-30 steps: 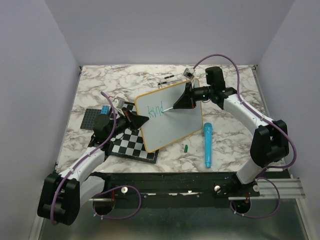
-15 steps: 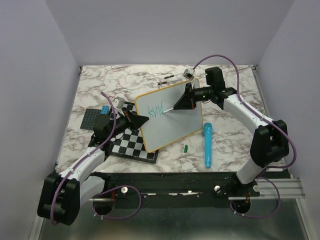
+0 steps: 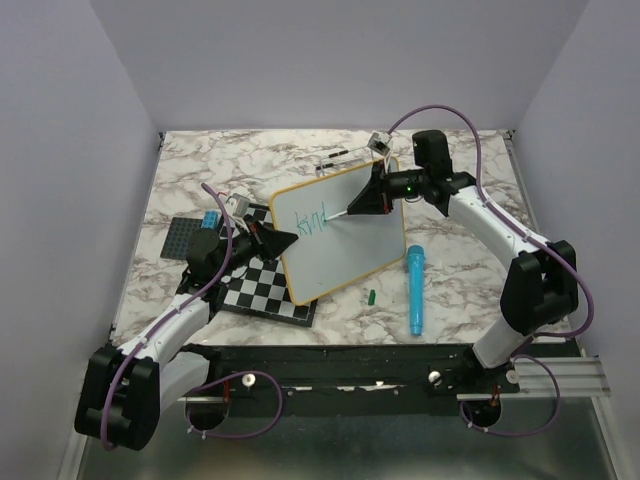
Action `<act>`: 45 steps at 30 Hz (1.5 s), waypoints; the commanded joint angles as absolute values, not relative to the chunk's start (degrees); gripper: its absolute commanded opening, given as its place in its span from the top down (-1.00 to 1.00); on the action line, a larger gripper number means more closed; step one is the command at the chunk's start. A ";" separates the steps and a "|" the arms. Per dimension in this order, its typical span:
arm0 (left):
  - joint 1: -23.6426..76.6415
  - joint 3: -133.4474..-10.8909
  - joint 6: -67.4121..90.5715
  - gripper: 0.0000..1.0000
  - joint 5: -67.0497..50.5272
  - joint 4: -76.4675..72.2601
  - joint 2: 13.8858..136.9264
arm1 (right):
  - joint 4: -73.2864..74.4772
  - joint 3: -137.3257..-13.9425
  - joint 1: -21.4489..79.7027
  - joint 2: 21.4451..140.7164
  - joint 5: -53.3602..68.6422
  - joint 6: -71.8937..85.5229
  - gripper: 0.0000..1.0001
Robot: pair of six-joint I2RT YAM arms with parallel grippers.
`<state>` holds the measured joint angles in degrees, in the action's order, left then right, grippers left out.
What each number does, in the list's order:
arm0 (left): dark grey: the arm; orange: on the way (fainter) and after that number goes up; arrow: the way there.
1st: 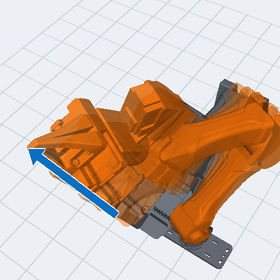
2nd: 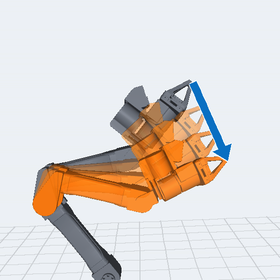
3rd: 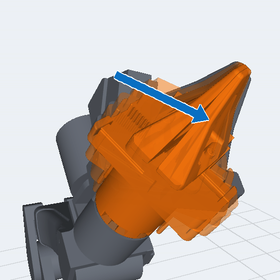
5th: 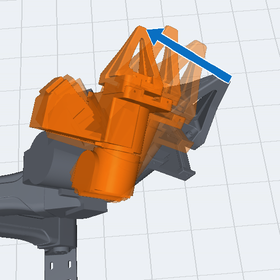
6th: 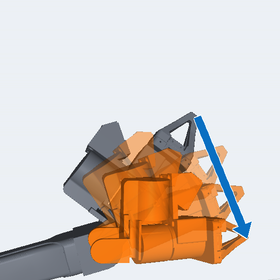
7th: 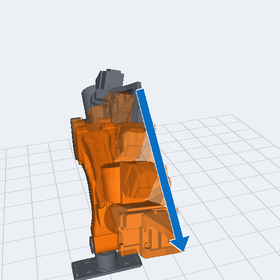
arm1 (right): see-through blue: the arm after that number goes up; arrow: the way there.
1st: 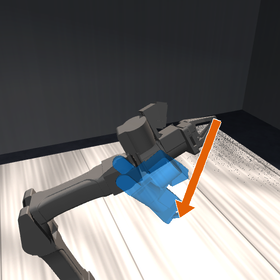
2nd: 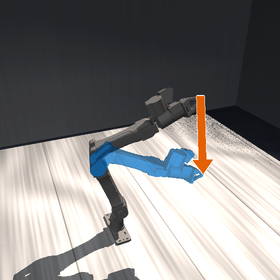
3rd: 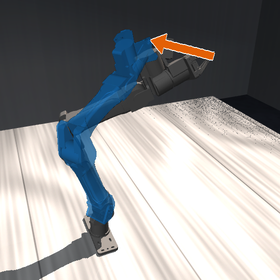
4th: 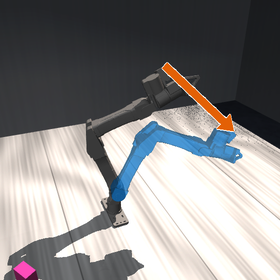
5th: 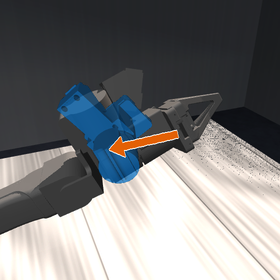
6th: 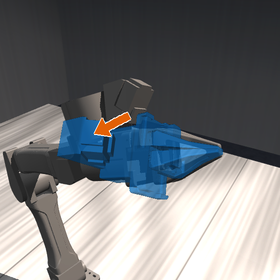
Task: Write a sentence on the whiteboard
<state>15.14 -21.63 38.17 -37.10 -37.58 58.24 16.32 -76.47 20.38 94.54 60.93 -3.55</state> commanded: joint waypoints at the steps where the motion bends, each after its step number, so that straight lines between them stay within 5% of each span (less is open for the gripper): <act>1: 15.56 -22.85 36.56 1.00 -40.08 -41.84 57.83 | 14.77 -78.14 19.95 94.04 59.24 -2.90 0.99; 45: 15.56 -22.85 36.47 1.00 -40.17 -41.84 57.74 | 13.62 -76.03 18.46 93.78 58.98 -1.67 0.99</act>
<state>15.14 -21.63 38.13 -37.39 -37.76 58.24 14.59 -74.85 18.76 92.90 60.82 -1.96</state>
